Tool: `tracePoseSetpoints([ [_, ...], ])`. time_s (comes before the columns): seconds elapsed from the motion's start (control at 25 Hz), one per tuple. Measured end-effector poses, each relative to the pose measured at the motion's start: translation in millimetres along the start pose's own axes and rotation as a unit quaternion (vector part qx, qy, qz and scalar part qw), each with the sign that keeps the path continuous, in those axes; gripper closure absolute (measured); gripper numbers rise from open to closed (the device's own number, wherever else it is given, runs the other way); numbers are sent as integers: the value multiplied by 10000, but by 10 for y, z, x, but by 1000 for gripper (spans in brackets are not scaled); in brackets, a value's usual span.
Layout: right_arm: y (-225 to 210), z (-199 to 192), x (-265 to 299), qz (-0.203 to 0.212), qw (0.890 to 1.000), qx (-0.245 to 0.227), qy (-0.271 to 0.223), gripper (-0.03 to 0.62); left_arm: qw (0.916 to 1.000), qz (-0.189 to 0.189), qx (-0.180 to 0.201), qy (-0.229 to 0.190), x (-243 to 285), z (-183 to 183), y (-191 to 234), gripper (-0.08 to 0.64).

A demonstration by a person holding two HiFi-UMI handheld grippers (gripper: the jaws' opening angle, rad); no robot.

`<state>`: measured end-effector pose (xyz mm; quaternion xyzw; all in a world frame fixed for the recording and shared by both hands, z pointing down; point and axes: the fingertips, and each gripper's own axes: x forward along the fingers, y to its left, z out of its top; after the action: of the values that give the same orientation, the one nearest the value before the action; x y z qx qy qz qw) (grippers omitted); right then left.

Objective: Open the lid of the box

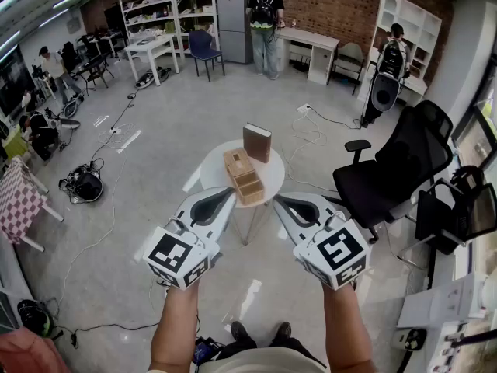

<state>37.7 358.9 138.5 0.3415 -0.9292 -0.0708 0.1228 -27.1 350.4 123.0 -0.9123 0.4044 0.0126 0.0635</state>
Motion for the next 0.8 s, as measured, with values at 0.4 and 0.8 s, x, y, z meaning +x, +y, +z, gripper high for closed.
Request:
tracePoseSetpoints([
  [0.4, -17, 50, 173, -74, 10000, -6, 18, 604, 10000, -10, -39, -6, -7, -29, 182, 548],
  [0.8, 98, 66, 423, -182, 9998, 104, 4, 601, 9999, -107, -84, -66, -141, -121, 441, 548],
])
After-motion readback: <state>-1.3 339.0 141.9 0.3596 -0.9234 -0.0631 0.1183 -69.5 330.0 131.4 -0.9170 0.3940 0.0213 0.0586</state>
